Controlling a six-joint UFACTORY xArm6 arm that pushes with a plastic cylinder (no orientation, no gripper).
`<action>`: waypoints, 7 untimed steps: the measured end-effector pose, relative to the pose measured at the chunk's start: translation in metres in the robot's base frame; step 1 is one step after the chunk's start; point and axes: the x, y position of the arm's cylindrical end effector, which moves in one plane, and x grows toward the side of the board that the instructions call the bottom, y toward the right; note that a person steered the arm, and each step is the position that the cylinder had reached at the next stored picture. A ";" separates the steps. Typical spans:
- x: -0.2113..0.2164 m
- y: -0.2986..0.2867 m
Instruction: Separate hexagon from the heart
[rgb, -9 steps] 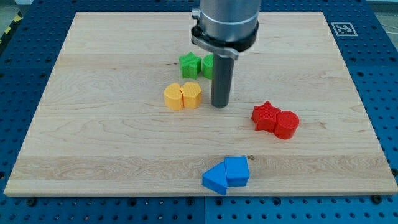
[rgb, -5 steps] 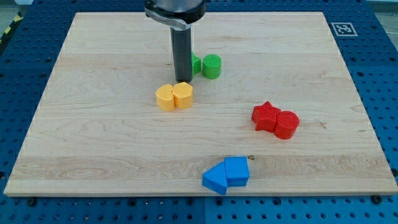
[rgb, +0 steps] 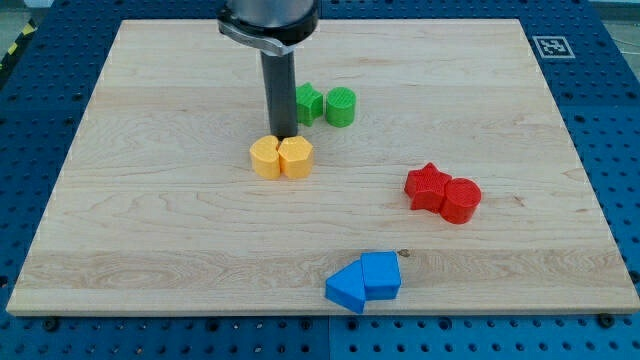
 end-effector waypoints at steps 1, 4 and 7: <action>0.015 0.007; 0.034 0.008; 0.040 0.002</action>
